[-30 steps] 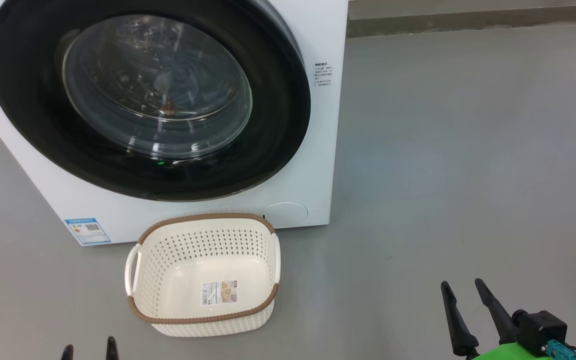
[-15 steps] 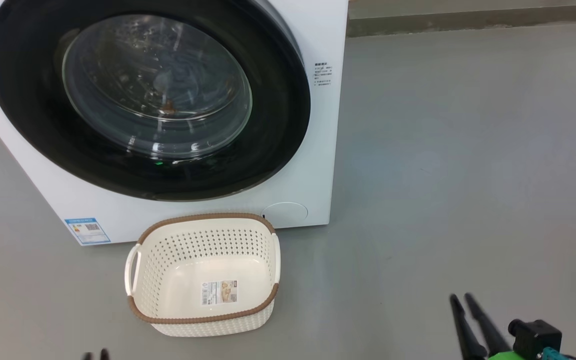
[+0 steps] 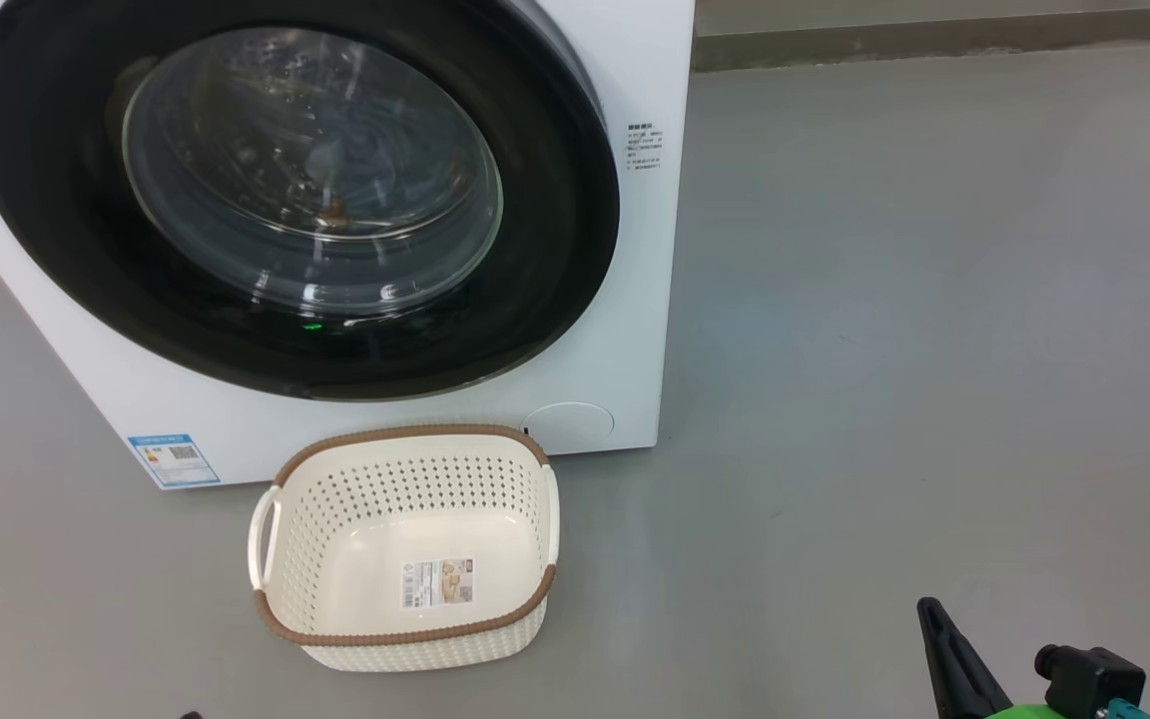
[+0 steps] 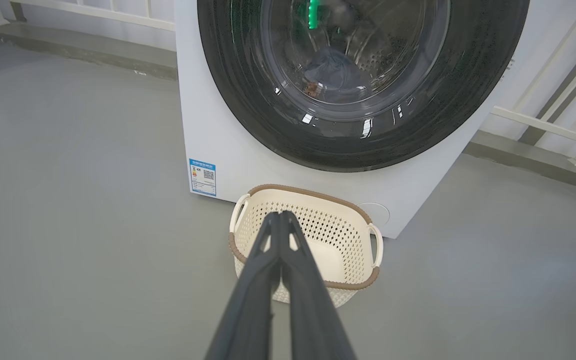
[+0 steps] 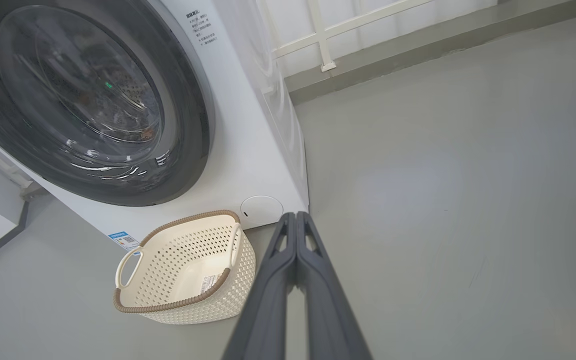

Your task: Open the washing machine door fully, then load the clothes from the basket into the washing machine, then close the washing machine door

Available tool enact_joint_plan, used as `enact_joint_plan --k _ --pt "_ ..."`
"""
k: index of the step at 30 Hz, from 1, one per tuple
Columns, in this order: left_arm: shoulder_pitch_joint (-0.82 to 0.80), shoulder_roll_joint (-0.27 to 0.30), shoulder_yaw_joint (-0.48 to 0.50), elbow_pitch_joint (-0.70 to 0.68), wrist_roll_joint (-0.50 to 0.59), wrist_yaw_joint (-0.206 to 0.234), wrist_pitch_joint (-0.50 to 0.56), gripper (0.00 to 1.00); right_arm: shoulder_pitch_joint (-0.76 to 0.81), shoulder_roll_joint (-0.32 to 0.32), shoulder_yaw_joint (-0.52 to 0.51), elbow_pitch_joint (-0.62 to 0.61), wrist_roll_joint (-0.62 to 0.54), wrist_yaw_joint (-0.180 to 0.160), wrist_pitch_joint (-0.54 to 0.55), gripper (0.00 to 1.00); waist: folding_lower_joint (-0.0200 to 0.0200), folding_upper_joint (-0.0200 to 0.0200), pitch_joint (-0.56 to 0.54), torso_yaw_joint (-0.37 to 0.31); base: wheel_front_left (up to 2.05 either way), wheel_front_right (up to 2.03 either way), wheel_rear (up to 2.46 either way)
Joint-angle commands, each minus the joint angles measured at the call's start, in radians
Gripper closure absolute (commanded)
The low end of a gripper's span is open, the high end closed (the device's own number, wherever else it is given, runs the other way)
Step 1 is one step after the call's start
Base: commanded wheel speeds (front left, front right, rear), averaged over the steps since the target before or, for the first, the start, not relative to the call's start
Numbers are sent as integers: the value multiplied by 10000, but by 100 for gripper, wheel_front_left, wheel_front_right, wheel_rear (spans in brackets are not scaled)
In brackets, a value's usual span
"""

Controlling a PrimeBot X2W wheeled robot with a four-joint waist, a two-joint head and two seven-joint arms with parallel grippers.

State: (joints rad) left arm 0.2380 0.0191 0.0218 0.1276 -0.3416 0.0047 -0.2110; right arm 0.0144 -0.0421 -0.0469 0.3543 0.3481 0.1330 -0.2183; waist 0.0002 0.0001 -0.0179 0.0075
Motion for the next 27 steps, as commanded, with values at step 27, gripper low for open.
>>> enact_joint_plan --k 27 --pt "-1122 157 301 158 -3290 -372 832 100 -471 -53 -192 -490 3328 -8 851 100 -2 -1 54 -19 0 0 0"
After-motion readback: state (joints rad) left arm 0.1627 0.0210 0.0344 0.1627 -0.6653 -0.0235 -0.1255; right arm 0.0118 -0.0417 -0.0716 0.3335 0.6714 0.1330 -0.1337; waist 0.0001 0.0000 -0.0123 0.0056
